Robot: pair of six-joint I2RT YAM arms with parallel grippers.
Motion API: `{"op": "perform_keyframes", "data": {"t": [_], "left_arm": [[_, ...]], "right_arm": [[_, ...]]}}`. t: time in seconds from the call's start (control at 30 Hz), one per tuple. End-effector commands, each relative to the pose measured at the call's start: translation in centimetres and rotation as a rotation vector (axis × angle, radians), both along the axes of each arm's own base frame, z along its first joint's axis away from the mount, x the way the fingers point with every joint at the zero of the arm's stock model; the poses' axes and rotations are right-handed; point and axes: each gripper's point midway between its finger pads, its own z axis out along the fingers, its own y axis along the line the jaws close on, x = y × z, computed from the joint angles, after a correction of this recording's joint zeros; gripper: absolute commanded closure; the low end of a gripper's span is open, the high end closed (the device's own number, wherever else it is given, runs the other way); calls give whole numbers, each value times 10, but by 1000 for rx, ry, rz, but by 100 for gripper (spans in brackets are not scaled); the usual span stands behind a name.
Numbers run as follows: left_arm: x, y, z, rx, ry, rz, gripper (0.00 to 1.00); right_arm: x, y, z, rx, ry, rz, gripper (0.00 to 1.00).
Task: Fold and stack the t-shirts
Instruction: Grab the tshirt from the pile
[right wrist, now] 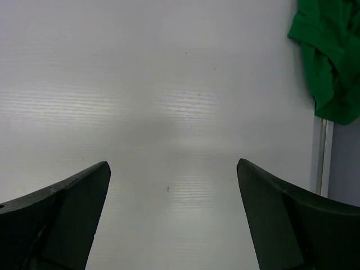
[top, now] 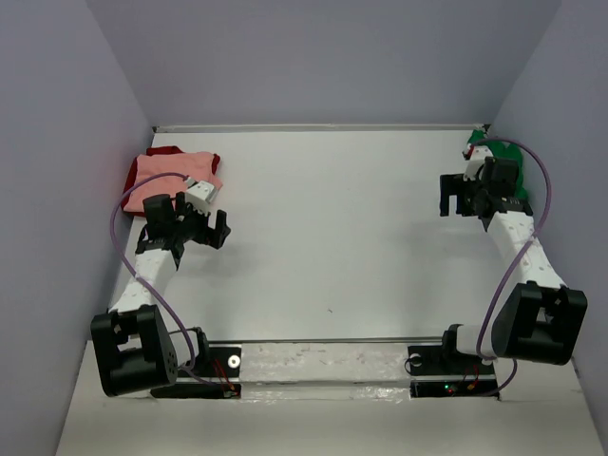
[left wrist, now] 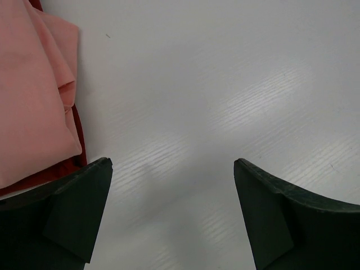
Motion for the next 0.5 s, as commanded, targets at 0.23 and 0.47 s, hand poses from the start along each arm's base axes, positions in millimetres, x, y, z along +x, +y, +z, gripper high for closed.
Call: {"op": "perform_keyframes", "data": {"t": [0.23, 0.47], "left_arm": [[7, -5, 26, -12, -80, -41, 1], [5, -8, 25, -27, -78, -56, 1]], "right_arm": [[3, -7, 14, -63, -100, 11, 0], [5, -11, 7, -69, -90, -4, 5]]}}
